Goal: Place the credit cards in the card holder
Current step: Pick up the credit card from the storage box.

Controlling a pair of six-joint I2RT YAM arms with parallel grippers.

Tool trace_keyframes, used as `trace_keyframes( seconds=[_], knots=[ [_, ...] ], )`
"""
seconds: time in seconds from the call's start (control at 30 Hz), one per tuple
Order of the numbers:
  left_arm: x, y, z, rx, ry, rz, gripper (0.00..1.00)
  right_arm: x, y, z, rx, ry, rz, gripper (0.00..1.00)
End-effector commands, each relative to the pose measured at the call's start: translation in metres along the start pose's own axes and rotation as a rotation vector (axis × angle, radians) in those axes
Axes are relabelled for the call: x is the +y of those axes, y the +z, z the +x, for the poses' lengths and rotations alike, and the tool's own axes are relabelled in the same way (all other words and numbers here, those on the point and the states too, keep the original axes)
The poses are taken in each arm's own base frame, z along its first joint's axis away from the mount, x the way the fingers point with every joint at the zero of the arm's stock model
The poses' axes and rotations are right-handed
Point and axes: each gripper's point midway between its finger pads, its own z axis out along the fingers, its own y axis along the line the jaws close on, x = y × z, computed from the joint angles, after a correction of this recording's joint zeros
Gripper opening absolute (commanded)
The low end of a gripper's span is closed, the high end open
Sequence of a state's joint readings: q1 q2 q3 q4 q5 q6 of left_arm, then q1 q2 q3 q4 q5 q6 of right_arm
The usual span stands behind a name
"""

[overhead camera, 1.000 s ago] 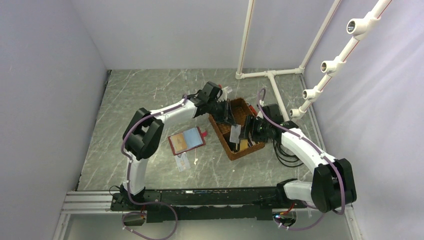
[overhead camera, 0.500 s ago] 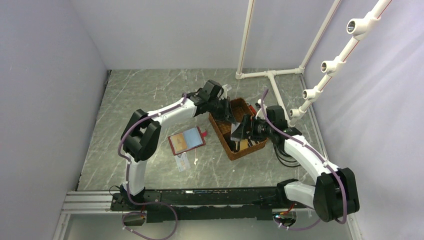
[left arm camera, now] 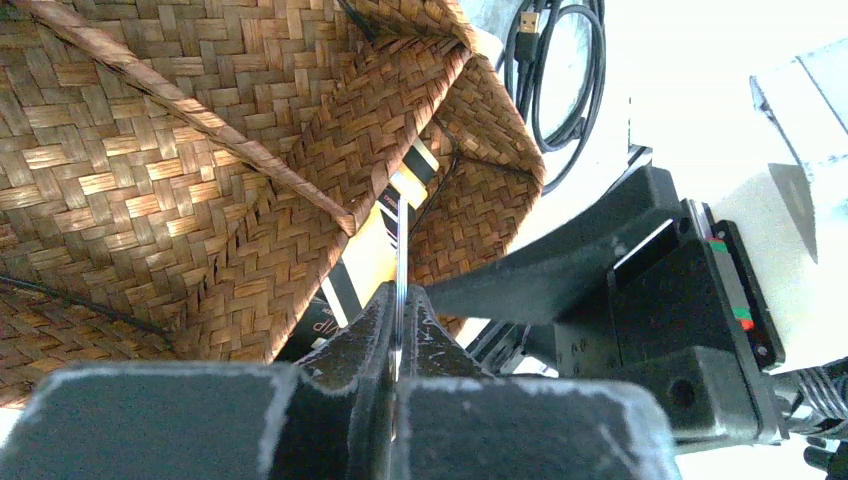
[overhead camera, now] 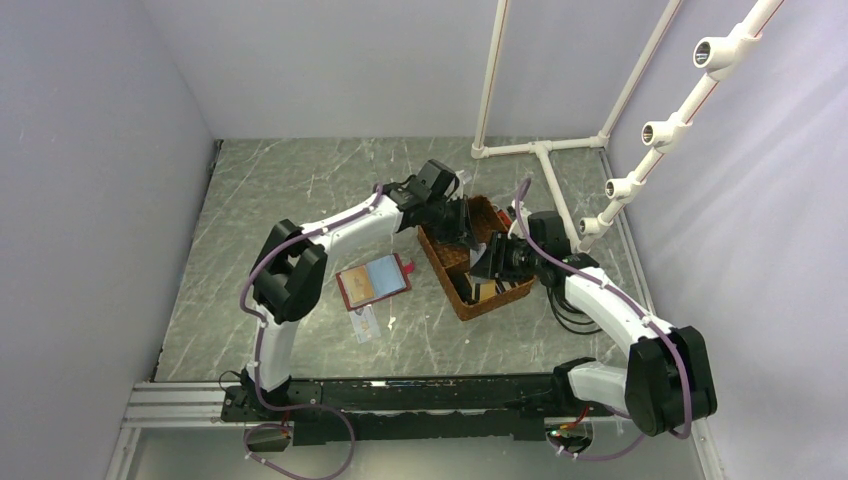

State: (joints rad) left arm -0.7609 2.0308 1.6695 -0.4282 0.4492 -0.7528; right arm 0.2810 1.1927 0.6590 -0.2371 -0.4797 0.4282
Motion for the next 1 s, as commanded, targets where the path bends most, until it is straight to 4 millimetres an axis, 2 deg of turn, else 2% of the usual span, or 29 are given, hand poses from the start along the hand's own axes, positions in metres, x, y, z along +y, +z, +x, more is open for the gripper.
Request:
trace_keyframes(
  seconds=[0.0, 0.17, 0.33, 0.47, 0.5, 0.6, 0.67, 0.83, 0.97],
  knots=[
    [-0.01, -0.003, -0.006, -0.006, 0.011, 0.005, 0.0, 0.013, -0.003, -0.019, -0.058, -0.039, -0.041, 0.37],
    [-0.016, -0.004, -0.006, 0.012, 0.024, 0.034, 0.03, 0.014, -0.004, -0.013, -0.066, -0.007, -0.071, 0.12],
    [-0.015, -0.003, -0.005, 0.023, 0.027, 0.031, 0.0, 0.015, -0.009, -0.013, -0.083, -0.012, -0.086, 0.08],
    [-0.012, -0.004, -0.004, 0.026, 0.022, 0.013, 0.0, -0.002, -0.011, -0.017, -0.081, -0.038, 0.025, 0.06],
    [-0.011, -0.004, -0.003, 0.029, 0.021, 0.011, 0.0, -0.006, -0.011, -0.018, -0.079, -0.039, 0.05, 0.09],
    [-0.011, -0.003, -0.002, 0.033, 0.022, 0.016, 0.0, -0.012, -0.012, -0.017, -0.067, -0.043, 0.099, 0.33],
    [-0.011, -0.003, -0.002, 0.029, 0.035, 0.024, 0.0, -0.011, -0.013, -0.016, -0.064, -0.044, 0.099, 0.43],
    [-0.009, -0.003, -0.001, 0.032, 0.023, 0.007, 0.0, 0.007, -0.013, -0.011, -0.076, -0.121, 0.05, 0.56],
    [-0.011, 0.0, -0.001, 0.046, 0.011, 0.018, 0.0, 0.011, -0.006, -0.006, -0.054, -0.174, 0.113, 0.59]
  ],
)
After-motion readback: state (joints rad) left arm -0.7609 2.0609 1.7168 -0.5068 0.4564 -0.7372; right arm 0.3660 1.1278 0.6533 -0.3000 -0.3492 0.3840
